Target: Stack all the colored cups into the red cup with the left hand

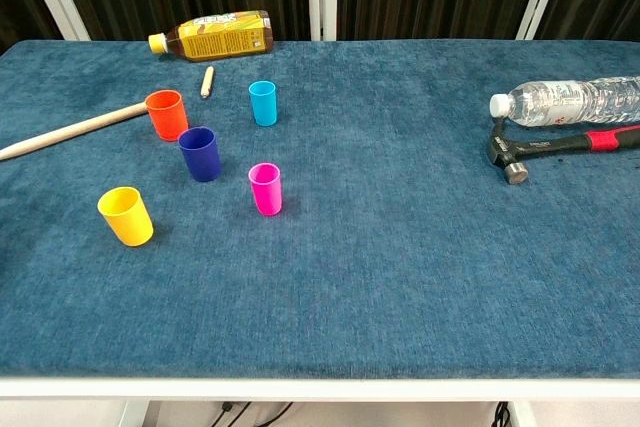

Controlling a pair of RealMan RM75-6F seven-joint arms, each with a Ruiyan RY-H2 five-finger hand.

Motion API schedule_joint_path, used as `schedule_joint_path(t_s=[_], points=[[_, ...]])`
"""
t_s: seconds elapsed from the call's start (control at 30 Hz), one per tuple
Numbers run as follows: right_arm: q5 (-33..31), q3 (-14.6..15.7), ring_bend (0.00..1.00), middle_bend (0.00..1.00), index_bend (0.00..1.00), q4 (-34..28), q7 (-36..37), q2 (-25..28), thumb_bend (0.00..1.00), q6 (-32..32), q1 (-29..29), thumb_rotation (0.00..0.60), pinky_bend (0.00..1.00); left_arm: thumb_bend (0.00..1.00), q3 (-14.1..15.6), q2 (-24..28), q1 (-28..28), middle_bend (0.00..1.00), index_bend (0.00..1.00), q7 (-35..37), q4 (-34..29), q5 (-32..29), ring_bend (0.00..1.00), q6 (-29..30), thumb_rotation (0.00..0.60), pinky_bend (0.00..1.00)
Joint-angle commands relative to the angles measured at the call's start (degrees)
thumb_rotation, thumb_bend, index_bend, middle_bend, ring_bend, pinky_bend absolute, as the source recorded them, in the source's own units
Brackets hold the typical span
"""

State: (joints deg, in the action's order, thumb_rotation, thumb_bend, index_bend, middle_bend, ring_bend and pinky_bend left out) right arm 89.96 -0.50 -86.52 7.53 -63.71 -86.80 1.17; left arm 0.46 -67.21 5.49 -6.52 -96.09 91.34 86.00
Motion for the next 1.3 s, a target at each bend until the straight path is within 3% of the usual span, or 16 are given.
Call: schedule_joint_path(t_s=[0.03, 0.37, 0.6, 0.8, 1.0, 1.3], points=[[0.1, 0.0, 0.00, 0.00, 0.00, -0.1, -0.1, 0.0, 0.31, 0.0, 0.0, 0.600, 0.00, 0.09, 0.0, 0.1, 0.0, 0.08, 0.12, 0.1, 0.0, 0.1, 0.00, 0.0, 0.600, 0.00], [0.3, 0.0, 0.00, 0.00, 0.00, -0.5, -0.2, 0.2, 0.31, -0.2, 0.1, 0.600, 0.00, 0.09, -0.1, 0.4, 0.4, 0.08, 0.12, 0.4, -0.4, 0.5, 0.00, -0.3, 0.600, 0.00], [-0.1, -0.3, 0.00, 0.00, 0.00, -1.2, -0.5, 0.6, 0.31, 0.2, 0.3, 0.600, 0.00, 0.09, -1.5, 1.8, 3.7, 0.08, 0.13, -0.6, -2.9, 3.0, 0.00, -2.5, 0.600, 0.00], [-0.1, -0.2, 0.00, 0.00, 0.00, -0.8, -0.4, 0.4, 0.31, -0.1, 0.1, 0.600, 0.00, 0.12, -5.3, 4.9, 11.1, 0.08, 0.13, 0.4, -8.5, 3.7, 0.00, -9.6, 0.600, 0.00], [-0.4, -0.1, 0.00, 0.00, 0.00, 0.3, 0.5, 0.1, 0.31, -0.5, -0.5, 0.600, 0.00, 0.15, -9.7, 5.6, 19.4, 0.10, 0.13, -1.0, -12.6, 0.4, 0.00, -19.1, 0.600, 0.00], [-0.1, -0.1, 0.00, 0.00, 0.00, 0.5, 1.2, 0.2, 0.31, -1.7, -1.0, 0.600, 0.00, 0.16, -14.4, -0.1, 32.5, 0.12, 0.16, -6.6, -9.8, -10.2, 0.00, -34.8, 0.600, 0.00]])
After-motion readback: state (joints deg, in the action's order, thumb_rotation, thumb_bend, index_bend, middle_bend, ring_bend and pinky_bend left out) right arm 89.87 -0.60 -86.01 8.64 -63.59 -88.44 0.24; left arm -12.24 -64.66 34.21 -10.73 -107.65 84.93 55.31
